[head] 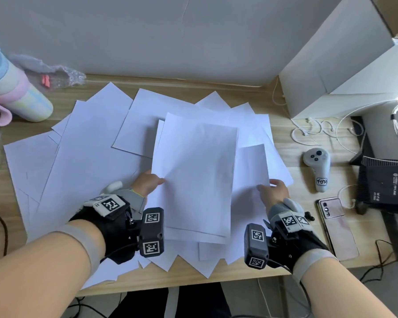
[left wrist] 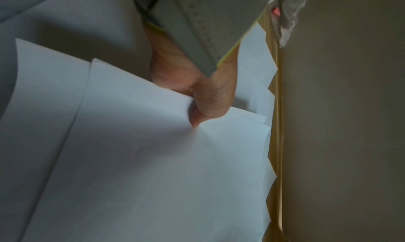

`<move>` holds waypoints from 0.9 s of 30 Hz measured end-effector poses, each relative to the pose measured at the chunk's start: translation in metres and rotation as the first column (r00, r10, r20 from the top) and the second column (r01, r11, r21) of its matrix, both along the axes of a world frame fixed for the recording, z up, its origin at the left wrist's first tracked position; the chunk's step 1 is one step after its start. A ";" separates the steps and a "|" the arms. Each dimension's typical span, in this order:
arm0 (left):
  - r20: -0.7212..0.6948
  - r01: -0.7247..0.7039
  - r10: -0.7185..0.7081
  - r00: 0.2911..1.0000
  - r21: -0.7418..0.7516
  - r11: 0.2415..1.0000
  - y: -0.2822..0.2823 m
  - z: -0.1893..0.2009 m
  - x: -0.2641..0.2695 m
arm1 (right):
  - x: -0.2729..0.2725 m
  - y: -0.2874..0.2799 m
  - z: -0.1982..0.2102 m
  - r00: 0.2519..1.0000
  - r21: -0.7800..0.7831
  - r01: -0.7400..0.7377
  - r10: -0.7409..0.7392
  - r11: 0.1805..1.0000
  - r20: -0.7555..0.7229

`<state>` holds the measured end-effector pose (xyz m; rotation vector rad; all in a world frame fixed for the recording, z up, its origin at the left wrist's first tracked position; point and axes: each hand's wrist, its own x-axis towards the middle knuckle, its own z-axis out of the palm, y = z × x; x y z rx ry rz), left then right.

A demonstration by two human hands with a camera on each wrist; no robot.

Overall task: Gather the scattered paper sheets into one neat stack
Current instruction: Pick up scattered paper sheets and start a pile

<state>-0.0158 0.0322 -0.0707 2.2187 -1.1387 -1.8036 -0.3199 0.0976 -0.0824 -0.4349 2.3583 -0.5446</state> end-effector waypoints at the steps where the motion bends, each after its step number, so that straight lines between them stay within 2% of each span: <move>1: 0.001 0.013 -0.013 1.000 0.002 1.000 0.001 0.000 -0.004 | 0.000 0.000 0.001 0.997 -0.009 -0.056 0.057 0.998 0.047; 4: -0.047 0.021 -0.021 0.999 -0.001 1.000 0.002 -0.001 -0.015 | -0.003 0.000 0.008 0.989 -0.046 -0.138 0.140 0.989 0.046; 7: -0.081 -0.049 0.049 0.995 0.002 0.999 -0.002 -0.001 -0.018 | -0.010 -0.004 0.032 0.991 -0.163 -0.050 0.029 0.985 -0.127; 8: -0.067 -0.037 0.036 0.997 -0.001 0.999 -0.004 0.000 -0.020 | -0.014 -0.006 0.043 0.983 -0.204 -0.033 -0.005 0.978 -0.183; 10: 0.012 0.100 -0.100 0.995 -0.009 0.995 -0.009 0.005 -0.020 | -0.024 -0.010 0.065 0.968 -0.293 -0.020 -0.055 0.956 -0.246; 14: 0.113 0.233 -0.233 0.966 0.007 0.972 -0.010 0.013 -0.015 | -0.042 -0.022 0.101 0.936 -0.462 -0.035 -0.132 0.886 -0.325; 18: 0.127 0.284 -0.285 0.950 0.024 0.959 -0.005 0.008 -0.007 | -0.052 -0.043 0.136 0.946 -0.672 -0.079 -0.157 0.736 -0.284; 20: 0.120 0.251 -0.250 0.961 0.007 0.968 -0.005 0.004 -0.003 | -0.050 -0.053 0.150 0.967 -0.755 -0.037 -0.166 0.655 -0.192; 22: 0.048 0.199 -0.199 0.979 0.014 0.980 -0.004 0.002 0.002 | -0.040 -0.062 0.159 0.983 -0.772 -0.025 -0.124 0.635 -0.134; 24: -0.062 0.067 -0.066 0.996 0.015 0.998 -0.004 -0.005 0.006 | -0.024 -0.068 0.159 0.996 -0.716 -0.061 -0.009 0.696 -0.094; 25: -0.125 -0.046 0.049 0.991 0.023 0.999 -0.003 -0.008 0.009 | -0.013 -0.071 0.154 0.995 -0.659 -0.096 0.068 0.746 -0.069; 27: -0.258 -0.254 0.270 0.928 0.095 0.963 0.000 -0.002 0.009 | 0.008 -0.073 0.133 0.980 -0.536 -0.161 0.200 0.829 0.016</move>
